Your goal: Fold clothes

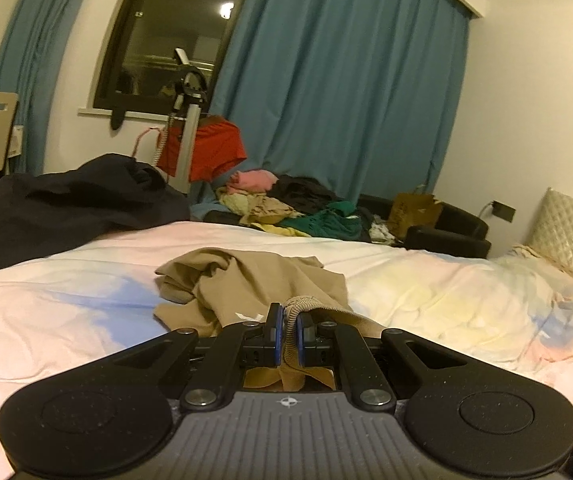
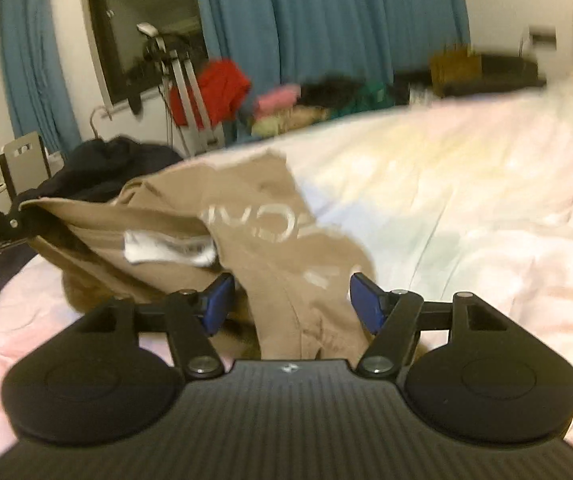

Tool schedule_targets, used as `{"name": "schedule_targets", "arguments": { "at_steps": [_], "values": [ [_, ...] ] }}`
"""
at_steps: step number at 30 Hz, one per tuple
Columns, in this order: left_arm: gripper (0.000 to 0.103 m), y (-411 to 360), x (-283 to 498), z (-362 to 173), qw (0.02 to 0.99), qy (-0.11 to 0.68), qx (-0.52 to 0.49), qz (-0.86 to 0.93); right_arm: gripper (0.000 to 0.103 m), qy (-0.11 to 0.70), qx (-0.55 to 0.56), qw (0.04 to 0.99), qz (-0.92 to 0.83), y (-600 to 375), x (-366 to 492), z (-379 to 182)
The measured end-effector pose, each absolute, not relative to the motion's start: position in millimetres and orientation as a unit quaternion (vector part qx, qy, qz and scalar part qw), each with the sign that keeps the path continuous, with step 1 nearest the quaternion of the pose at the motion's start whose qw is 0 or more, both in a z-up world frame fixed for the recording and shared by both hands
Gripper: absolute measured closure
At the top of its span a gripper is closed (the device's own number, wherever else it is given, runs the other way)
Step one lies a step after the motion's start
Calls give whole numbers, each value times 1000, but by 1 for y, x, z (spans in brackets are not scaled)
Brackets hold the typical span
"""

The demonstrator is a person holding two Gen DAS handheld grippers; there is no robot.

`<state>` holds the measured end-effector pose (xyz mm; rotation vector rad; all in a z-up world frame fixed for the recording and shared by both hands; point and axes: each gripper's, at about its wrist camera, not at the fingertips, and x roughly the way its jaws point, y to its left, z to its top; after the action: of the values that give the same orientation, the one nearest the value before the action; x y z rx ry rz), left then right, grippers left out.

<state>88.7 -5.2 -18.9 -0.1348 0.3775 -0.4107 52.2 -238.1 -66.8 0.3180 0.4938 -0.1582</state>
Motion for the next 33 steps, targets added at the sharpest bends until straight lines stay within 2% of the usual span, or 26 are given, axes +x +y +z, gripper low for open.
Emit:
{"name": "schedule_targets", "arguments": {
  "at_steps": [5, 11, 18, 23, 26, 31, 33],
  "values": [
    [96, -3, 82, -16, 964, 179, -67, -187, 36, 262, 128, 948, -127, -239, 50, -77],
    [95, -5, 82, -20, 965, 185, -59, -176, 36, 254, 188, 932, -179, -270, 42, -72],
    [94, -15, 74, -24, 963, 190, -42, -189, 36, 136, 178, 946, -234, -279, 25, -44],
    [93, -16, 71, -32, 958, 212, -30, -192, 36, 130, 177, 948, -228, -281, 28, -43],
    [80, -22, 71, -41, 955, 221, 23, -196, 36, 145, 191, 945, -221, -290, 29, -43],
    [66, -35, 71, -58, 946, 234, 96, -205, 36, 172, 218, 935, -221, -301, 35, -50],
    [52, -44, 70, -64, 943, 228, 123, -208, 36, 172, 224, 934, -219, -302, 35, -50]
  ]
}}
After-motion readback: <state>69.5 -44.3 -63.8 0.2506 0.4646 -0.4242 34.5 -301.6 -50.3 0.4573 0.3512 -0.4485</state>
